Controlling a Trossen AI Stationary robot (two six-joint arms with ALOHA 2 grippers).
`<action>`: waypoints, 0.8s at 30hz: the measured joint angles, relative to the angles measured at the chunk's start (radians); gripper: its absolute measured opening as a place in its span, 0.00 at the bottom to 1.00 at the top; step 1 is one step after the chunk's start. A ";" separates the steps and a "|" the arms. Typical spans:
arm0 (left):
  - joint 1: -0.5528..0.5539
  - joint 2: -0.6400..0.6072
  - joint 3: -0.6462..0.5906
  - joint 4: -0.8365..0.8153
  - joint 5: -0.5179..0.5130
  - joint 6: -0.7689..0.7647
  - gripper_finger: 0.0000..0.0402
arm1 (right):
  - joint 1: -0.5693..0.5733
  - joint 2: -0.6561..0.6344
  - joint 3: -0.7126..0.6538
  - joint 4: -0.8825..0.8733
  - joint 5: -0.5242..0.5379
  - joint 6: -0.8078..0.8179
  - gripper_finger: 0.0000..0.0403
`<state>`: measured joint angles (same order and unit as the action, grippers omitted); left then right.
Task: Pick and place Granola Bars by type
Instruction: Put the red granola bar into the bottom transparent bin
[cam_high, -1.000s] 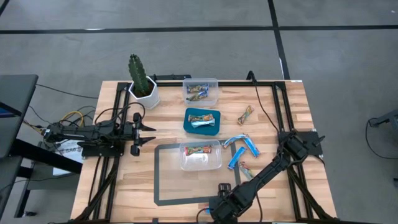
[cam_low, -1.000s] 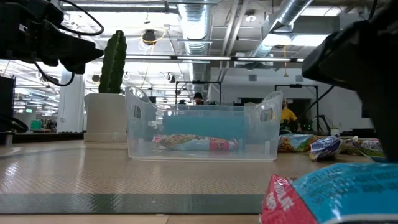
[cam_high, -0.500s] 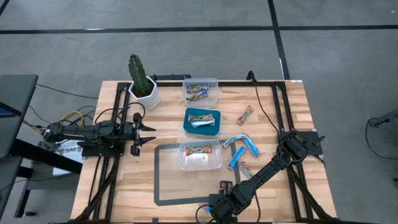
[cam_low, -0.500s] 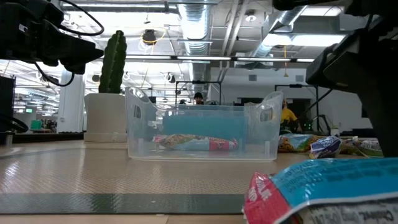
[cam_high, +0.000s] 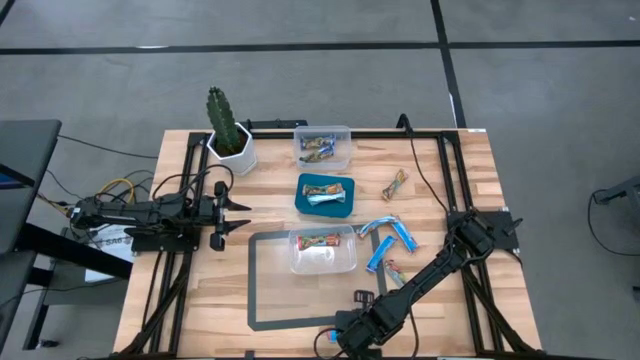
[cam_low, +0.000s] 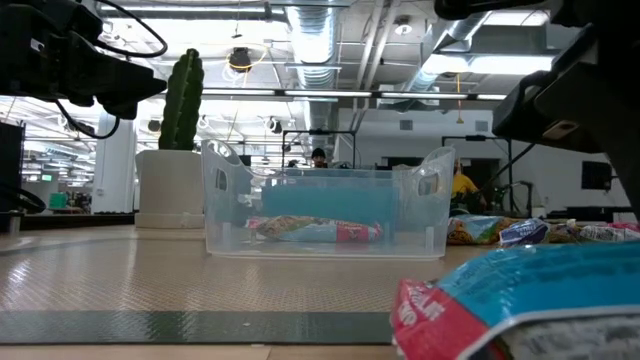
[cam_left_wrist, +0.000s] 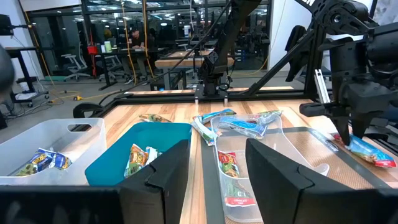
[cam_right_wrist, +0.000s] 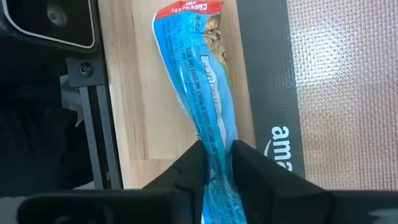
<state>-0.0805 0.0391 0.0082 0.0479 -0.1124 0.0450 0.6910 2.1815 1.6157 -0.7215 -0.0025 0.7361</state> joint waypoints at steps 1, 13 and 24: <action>0.000 0.000 0.000 0.000 0.000 0.000 0.38 | 0.000 0.000 0.000 0.002 0.000 0.000 0.16; 0.000 0.000 0.000 0.000 0.000 0.000 0.38 | -0.001 -0.016 -0.001 0.093 0.008 -0.037 0.15; 0.000 0.000 0.000 0.000 0.000 0.000 0.38 | -0.067 -0.129 -0.001 0.204 0.188 -0.223 0.15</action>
<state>-0.0803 0.0391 0.0082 0.0479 -0.1127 0.0448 0.6240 2.0523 1.6146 -0.5175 0.1857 0.5134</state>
